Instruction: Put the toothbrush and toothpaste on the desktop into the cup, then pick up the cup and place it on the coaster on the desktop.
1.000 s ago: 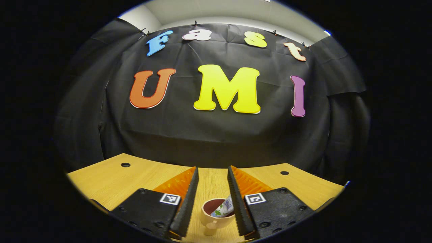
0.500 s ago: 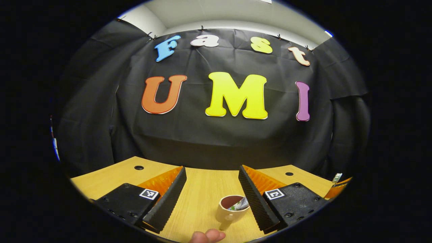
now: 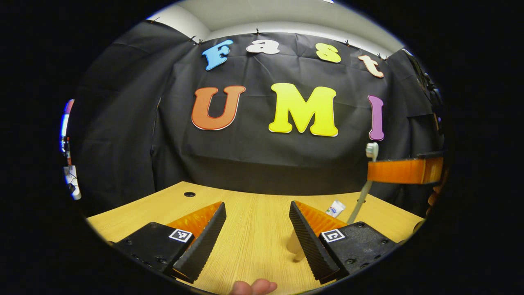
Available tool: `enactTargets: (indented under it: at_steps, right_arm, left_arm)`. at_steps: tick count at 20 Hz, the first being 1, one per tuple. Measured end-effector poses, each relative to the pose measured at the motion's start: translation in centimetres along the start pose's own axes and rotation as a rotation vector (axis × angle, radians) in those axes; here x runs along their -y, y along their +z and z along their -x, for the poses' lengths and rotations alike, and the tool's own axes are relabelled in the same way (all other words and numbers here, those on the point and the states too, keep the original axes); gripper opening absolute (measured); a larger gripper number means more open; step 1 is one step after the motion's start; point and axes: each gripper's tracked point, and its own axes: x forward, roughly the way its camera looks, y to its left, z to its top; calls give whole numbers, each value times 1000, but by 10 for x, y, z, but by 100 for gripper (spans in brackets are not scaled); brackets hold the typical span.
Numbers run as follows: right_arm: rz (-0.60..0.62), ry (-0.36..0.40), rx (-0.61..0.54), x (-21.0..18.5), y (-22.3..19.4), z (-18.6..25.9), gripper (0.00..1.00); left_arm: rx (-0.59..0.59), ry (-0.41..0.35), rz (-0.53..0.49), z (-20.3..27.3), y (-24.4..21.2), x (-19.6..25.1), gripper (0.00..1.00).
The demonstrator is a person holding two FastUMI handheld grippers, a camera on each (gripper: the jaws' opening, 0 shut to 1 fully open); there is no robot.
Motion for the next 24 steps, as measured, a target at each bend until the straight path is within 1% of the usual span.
enactTargets:
  at_steps: [1,2,3,5,7,15,16,18,19,20,22,23,24]
  right_arm:
    - [3,4,8,-3,6,-8,0]
    - [13,5,16,-5,10,-17,2]
    - [30,3,28,-6,13,-27,0]
    - [55,-14,20,-3,7,-45,0]
    - [27,-7,-10,-7,-4,-59,0]
    - [-1,-26,-45,1,-17,-85,1]
    - [2,-17,-53,0,-20,-84,3]
    - [11,-2,-71,-2,-25,-82,37]
    - [18,-5,-75,-2,-26,-80,60]
    - [22,-7,-74,-1,-26,-77,66]
    - [27,-10,-60,1,-20,-71,72]
    - [28,-11,-48,2,-16,-67,78]
    - [29,-13,-34,4,-13,-61,81]
  left_arm:
    - [-5,3,2,2,-1,-5,98]
    - [-8,9,4,3,-2,-9,98]
    - [-9,12,5,4,-3,-13,98]
    - [-13,16,6,6,-6,-21,98]
    - [-15,25,2,7,-8,-29,98]
    - [-21,44,-1,5,-12,-44,98]
    - [-20,46,-4,5,-12,-44,98]
    - [-19,47,-9,6,-11,-45,98]
    - [-18,47,-11,5,-11,-44,98]
    - [-18,44,-12,5,-10,-42,98]
    - [-15,38,-17,7,-8,-39,98]
    - [-13,32,-20,7,-7,-36,98]
    - [-11,22,-22,7,-5,-32,98]
